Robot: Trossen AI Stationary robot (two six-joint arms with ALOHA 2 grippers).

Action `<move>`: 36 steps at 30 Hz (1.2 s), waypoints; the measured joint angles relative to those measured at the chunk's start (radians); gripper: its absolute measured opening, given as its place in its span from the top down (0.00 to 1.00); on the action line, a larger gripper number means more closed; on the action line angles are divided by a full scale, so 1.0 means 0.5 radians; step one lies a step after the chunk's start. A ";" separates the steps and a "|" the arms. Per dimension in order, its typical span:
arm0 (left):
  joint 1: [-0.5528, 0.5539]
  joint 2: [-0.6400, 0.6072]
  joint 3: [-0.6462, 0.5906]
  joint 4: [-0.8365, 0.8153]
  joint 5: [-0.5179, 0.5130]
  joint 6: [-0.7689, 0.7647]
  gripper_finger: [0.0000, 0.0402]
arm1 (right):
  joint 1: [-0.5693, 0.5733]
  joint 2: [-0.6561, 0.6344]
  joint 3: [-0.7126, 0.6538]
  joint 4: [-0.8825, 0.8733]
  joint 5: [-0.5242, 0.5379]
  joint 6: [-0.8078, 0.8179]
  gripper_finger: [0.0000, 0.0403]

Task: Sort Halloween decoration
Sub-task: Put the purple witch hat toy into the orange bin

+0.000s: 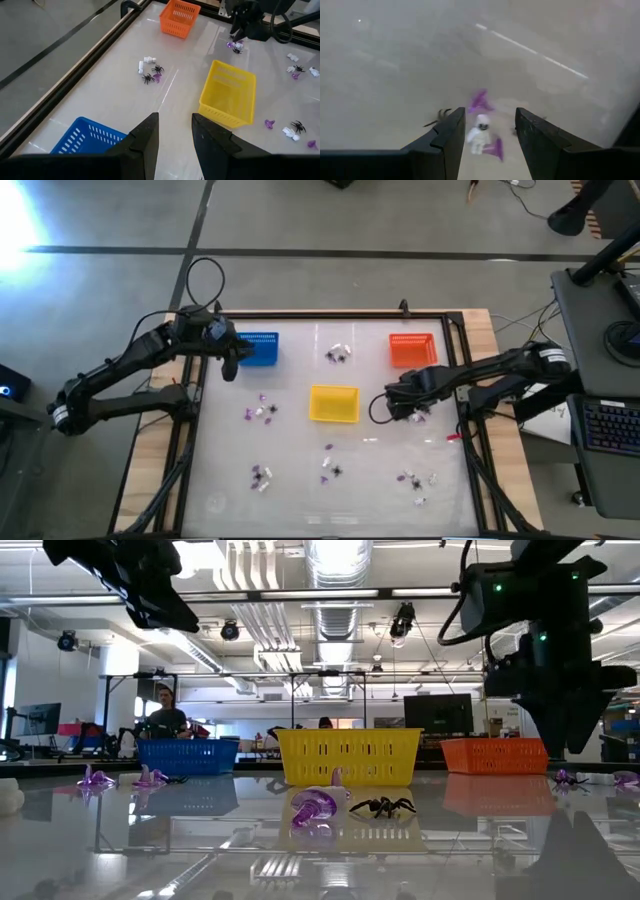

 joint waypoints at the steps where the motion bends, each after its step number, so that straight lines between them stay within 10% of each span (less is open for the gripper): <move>1: 0.000 0.000 0.000 0.000 0.000 0.013 0.75 | 0.000 0.016 0.000 0.013 -0.006 0.020 0.59; 36: 0.000 0.008 -0.003 0.002 0.000 0.033 0.75 | -0.041 0.374 0.002 0.159 -0.004 0.078 0.64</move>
